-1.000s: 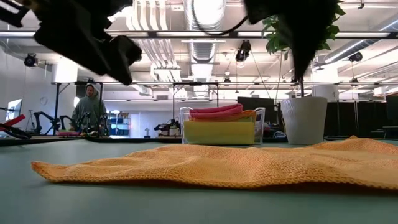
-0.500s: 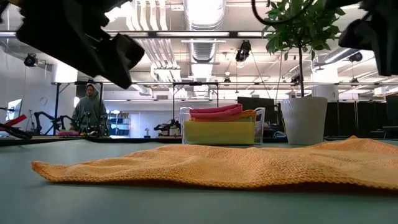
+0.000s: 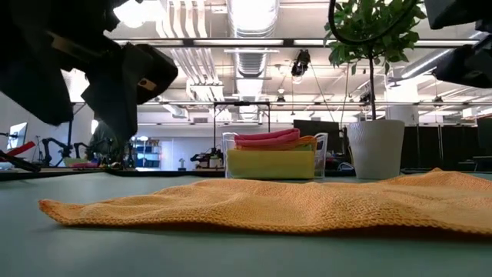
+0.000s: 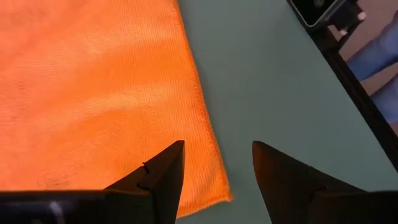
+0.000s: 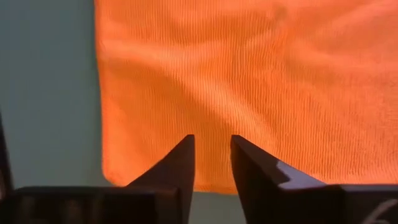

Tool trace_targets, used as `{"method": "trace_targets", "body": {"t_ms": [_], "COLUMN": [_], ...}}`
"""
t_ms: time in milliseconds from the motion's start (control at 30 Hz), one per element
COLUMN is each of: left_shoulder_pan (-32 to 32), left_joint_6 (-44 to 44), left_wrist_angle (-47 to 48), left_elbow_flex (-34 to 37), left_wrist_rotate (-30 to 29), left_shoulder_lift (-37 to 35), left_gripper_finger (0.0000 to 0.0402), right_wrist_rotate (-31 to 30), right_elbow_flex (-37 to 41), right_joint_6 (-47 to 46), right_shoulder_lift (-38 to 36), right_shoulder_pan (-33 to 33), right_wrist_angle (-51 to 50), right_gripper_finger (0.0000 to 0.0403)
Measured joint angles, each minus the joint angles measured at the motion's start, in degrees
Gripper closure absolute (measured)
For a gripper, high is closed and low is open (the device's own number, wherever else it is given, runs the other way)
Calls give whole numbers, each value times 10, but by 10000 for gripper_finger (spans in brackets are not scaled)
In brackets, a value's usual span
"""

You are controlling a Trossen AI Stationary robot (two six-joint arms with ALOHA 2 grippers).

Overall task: Fold microfiber towels
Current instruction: Fold the orange towel

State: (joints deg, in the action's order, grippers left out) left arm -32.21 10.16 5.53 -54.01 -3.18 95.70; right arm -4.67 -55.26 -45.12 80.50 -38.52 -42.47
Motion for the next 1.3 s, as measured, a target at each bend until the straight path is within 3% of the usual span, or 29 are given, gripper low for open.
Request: {"method": "trace_targets", "body": {"t_ms": [333, 700, 867, 1000, 1300], "left_shoulder_pan": [-4, -4, -3, -2, 0], "left_joint_6": [16, 17, 66, 89, 90], "left_wrist_angle": [16, 43, 51, 59, 65], "left_elbow_flex": [-19, -16, -14, -15, -14], "left_wrist_rotate": [0, -13, -32, -42, -59], "left_shoulder_lift": [50, 75, 78, 76, 76], "left_gripper_finger": [228, 228, 231, 264, 393], "right_wrist_rotate": [17, 21, 21, 21, 19], "right_elbow_flex": [20, 20, 20, 20, 21], "right_joint_6": [39, 18, -7, -19, -6], "right_shoulder_lift": [11, 11, 11, 11, 36], "right_shoulder_pan": [-7, -51, -77, -96, -104], "right_wrist_angle": [2, 32, 46, 45, 112], "right_gripper_finger": [247, 243, 243, 243, 243]}}
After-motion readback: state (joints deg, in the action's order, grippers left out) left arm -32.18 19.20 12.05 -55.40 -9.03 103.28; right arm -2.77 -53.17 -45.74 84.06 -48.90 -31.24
